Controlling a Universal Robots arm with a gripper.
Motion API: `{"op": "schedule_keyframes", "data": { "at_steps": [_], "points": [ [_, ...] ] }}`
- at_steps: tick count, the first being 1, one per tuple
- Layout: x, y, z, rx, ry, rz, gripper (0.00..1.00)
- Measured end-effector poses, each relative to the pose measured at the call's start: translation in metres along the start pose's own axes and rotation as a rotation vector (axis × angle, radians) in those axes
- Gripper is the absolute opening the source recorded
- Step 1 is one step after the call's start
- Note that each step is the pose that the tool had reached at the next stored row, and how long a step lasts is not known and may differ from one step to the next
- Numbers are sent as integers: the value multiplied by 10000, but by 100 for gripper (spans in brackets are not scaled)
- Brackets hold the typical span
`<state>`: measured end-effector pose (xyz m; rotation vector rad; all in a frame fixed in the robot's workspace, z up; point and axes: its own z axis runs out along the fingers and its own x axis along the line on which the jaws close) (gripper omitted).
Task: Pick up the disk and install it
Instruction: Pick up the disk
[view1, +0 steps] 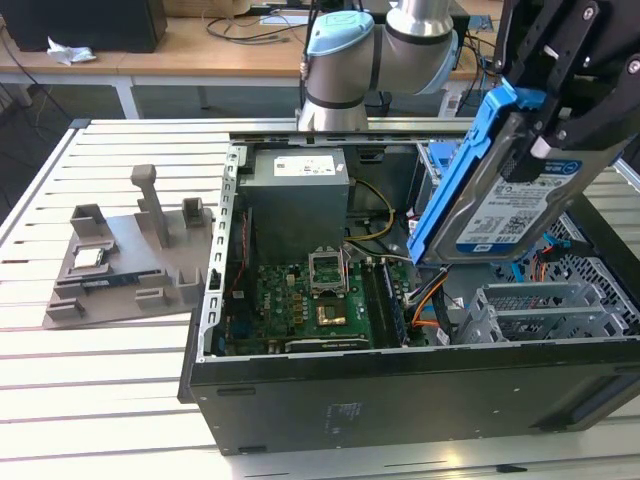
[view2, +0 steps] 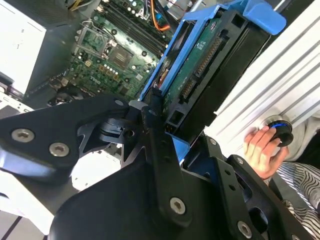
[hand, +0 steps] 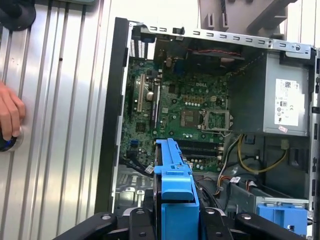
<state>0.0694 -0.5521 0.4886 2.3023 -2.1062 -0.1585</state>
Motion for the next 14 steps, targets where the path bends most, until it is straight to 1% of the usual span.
{"op": "schedule_keyframes", "data": {
  "at_steps": [2, 7, 14],
  "points": [
    [72, -9, 1, 0, -1, 1, 37],
    [174, -37, -1, -1, 0, 4, 37],
    [254, -101, -2, -4, -2, 10, 37]
  ]
}}
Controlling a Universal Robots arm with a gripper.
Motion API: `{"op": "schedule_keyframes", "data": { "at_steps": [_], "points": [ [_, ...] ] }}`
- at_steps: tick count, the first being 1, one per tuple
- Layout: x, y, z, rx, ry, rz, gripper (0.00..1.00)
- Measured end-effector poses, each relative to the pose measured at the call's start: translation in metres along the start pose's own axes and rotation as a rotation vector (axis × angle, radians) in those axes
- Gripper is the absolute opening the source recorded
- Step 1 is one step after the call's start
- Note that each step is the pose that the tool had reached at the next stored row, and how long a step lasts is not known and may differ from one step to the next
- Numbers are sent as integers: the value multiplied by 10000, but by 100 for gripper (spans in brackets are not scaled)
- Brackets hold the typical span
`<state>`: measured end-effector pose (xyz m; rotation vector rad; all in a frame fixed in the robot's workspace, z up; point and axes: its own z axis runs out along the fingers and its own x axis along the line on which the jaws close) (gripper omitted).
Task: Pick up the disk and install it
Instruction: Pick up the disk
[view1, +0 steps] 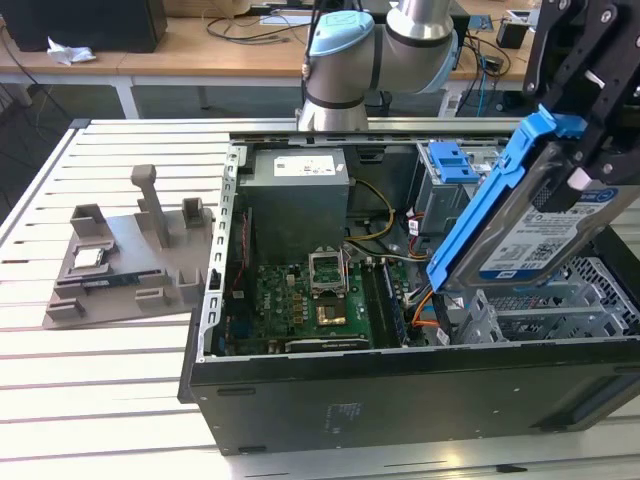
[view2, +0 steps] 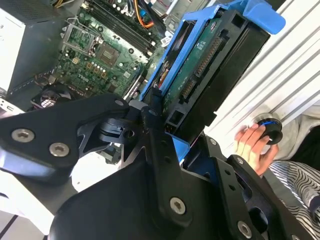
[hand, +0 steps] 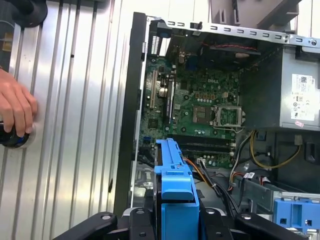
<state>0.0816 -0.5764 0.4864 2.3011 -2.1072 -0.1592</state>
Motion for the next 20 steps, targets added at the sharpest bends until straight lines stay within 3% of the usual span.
{"op": "schedule_keyframes", "data": {
  "at_steps": [10, 15, 20],
  "points": [
    [89, -192, 3, -7, -6, 29, 37],
    [98, -256, 20, 13, -6, 374, 37],
    [107, -356, 42, 20, 72, 595, 37]
  ]
}}
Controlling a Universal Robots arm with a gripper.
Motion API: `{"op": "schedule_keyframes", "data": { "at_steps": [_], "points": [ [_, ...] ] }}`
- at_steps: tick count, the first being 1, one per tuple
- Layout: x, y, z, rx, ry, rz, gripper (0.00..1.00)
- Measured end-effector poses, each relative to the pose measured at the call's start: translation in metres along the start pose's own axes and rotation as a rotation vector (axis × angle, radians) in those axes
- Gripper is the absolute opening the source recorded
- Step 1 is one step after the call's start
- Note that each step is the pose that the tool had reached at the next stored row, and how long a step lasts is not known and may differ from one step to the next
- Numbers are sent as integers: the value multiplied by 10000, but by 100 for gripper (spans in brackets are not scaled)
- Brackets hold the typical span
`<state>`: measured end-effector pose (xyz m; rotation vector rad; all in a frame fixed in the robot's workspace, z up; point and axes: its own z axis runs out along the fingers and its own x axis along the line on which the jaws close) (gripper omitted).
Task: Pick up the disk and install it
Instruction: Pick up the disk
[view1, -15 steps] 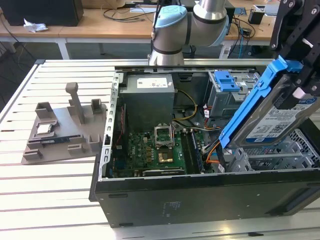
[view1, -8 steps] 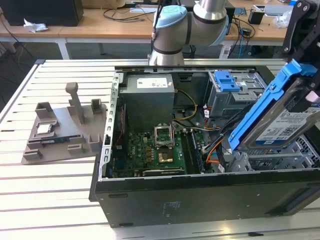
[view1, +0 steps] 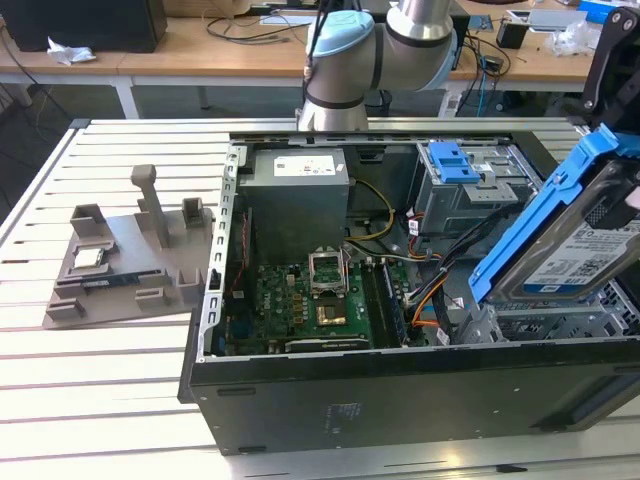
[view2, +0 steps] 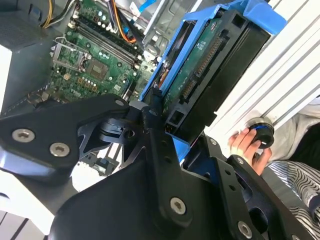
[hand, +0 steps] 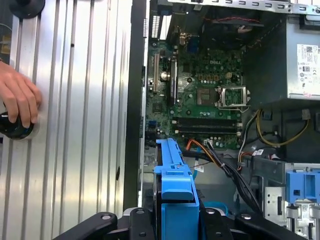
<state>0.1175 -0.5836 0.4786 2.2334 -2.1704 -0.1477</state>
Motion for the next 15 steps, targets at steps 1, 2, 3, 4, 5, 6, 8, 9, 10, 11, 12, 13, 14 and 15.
{"op": "schedule_keyframes", "data": {
  "at_steps": [1, 2, 3, 4, 5, 6, 8, 9, 10, 11, 12, 13, 14, 15],
  "points": [
    [-3, -29, 9, 2, 18, 58, 37],
    [-15, -54, 18, 3, 26, 87, 37],
    [-30, -73, 24, 4, 28, 100, 37],
    [-53, -95, 31, 4, 42, 110, 37],
    [-75, -113, 37, 4, 54, 113, 37],
    [-101, -132, 43, 4, 67, 115, 37],
    [-179, -210, 55, 2, 133, 123, 37],
    [-185, -253, 54, 2, 145, 129, 37],
    [-184, -308, 50, 3, 151, 136, 37],
    [-184, -336, 47, 2, 155, 139, 37],
    [-182, -381, 45, 3, 158, 144, 37],
    [-181, -425, 42, 2, 164, 150, 37],
    [-181, -456, 39, 3, 167, 153, 37],
    [-180, -488, 38, 3, 169, 155, 37]
  ]
}}
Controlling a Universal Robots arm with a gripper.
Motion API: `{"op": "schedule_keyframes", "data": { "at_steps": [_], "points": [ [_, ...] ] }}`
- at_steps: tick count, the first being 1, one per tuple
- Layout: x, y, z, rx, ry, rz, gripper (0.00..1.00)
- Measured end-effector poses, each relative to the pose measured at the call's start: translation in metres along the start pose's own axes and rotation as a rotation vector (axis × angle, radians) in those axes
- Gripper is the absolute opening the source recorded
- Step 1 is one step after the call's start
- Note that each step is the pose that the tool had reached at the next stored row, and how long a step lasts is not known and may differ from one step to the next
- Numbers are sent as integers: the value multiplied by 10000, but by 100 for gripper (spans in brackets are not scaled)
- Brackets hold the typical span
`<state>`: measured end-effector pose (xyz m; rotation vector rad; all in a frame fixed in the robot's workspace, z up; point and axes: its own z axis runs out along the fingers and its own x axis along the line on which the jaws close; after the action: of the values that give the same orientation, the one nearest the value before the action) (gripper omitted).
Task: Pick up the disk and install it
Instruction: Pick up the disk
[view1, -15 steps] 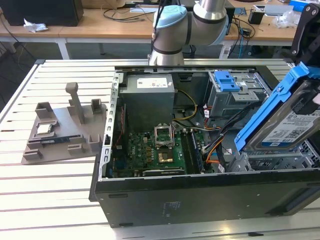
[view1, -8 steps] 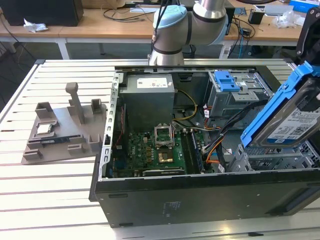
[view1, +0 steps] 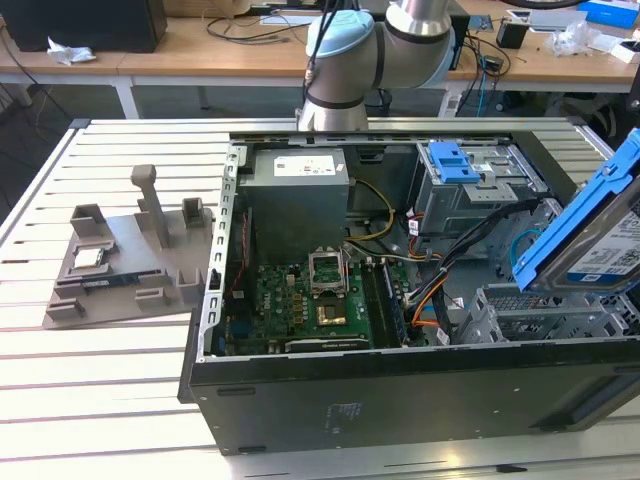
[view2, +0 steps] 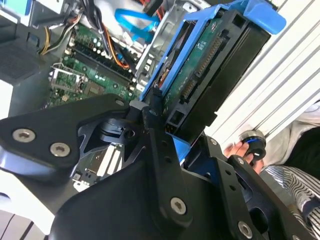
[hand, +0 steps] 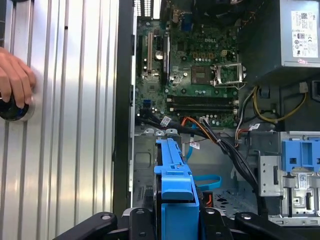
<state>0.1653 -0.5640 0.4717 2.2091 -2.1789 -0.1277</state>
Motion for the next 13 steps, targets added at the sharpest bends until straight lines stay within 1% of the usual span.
{"op": "schedule_keyframes", "data": {
  "at_steps": [5, 8, 11, 13],
  "points": [
    [1, -160, -5, 0, 14, 21, 37],
    [1, -243, -5, 0, 20, 35, 37],
    [1, -303, -5, -2, 20, 45, 37],
    [1, -304, -3, -2, 23, 47, 37]
  ]
}}
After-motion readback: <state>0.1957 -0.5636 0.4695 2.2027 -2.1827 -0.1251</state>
